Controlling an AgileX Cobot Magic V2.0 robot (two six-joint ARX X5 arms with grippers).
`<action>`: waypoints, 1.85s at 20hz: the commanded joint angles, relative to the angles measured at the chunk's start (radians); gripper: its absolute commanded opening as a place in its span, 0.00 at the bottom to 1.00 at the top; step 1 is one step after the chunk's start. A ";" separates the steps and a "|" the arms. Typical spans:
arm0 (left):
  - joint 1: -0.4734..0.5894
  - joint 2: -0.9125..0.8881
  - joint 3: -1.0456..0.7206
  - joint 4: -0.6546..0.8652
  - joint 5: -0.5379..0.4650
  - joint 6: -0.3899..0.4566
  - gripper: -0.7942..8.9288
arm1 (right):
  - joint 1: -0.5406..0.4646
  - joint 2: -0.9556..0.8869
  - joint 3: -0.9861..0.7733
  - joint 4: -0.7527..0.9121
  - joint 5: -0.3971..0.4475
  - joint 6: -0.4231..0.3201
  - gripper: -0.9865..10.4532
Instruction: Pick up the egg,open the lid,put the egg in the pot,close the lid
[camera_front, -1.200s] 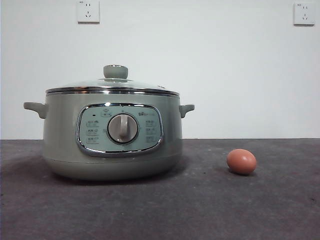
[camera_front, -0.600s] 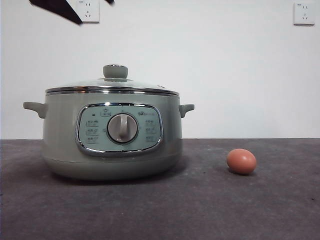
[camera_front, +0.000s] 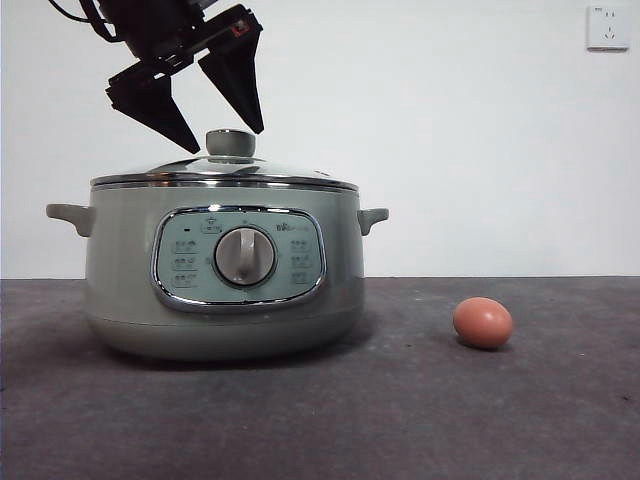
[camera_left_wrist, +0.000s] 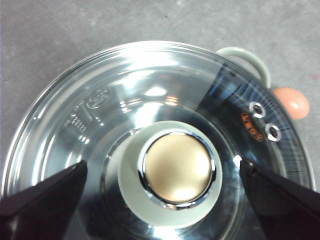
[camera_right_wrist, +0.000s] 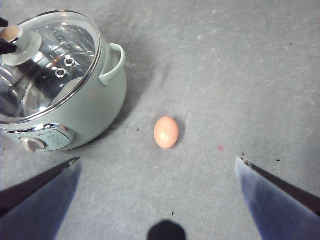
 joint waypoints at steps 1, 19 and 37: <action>-0.014 0.008 0.003 0.009 -0.040 0.009 0.77 | 0.001 0.001 0.005 0.003 -0.004 0.000 0.64; -0.048 0.008 0.003 -0.014 -0.049 -0.021 0.39 | 0.001 0.001 0.005 0.002 -0.004 0.001 0.64; -0.048 -0.014 0.003 0.007 0.000 -0.033 0.07 | 0.001 0.002 0.005 0.006 -0.003 0.008 0.64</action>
